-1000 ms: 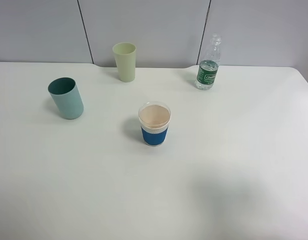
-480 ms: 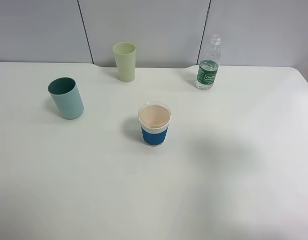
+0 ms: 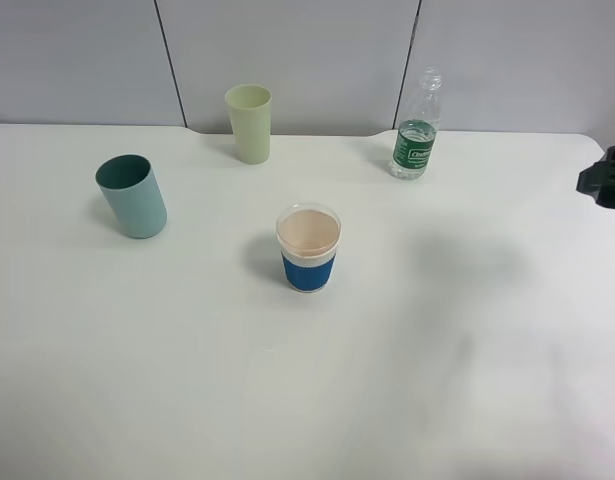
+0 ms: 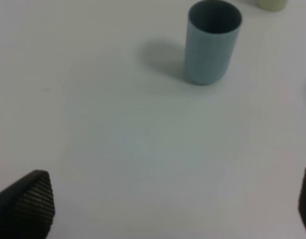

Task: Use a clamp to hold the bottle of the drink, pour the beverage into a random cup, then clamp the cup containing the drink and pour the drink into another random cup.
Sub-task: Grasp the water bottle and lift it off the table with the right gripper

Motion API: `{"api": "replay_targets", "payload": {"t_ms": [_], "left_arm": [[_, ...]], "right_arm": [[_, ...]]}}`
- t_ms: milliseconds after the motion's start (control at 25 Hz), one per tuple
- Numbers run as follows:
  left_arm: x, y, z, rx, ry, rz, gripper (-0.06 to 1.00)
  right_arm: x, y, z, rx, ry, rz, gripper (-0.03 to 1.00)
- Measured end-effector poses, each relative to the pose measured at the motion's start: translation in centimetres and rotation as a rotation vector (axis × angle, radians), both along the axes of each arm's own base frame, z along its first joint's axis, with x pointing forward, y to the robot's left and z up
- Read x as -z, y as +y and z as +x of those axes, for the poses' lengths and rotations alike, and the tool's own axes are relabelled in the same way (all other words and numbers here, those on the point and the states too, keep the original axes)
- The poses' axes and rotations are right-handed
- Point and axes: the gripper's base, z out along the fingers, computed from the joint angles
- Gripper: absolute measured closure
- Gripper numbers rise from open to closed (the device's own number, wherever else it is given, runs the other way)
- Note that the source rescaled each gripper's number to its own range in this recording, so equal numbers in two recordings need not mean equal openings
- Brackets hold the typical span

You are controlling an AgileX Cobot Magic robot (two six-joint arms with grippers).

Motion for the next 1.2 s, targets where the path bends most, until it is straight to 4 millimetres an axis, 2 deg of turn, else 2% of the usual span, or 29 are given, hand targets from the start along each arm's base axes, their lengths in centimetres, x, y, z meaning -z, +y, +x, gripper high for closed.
{"api": "replay_targets", "payload": {"t_ms": [240,680,920,1080,1200], "left_arm": [[0.0,0.0,0.0,0.0,0.0,0.0,-0.06],[0.0,0.0,0.0,0.0,0.0,0.0,-0.06],[0.0,0.0,0.0,0.0,0.0,0.0,-0.06],[0.0,0.0,0.0,0.0,0.0,0.0,-0.06],[0.0,0.0,0.0,0.0,0.0,0.0,-0.06]], "right_arm": [[3.7,-0.1,3.3,-0.056,0.029,-0.061,0.22],[8.0,0.2,7.2,-0.209,-0.114,-0.166,0.22],[10.9,0.6,10.3,-0.277,-0.095,-0.116,0.22],[12.1,1.0,13.1,-0.305,-0.094,-0.043,0.22],[12.6,2.1,15.0,-0.386,-0.101,-0.033,0.22]]}}
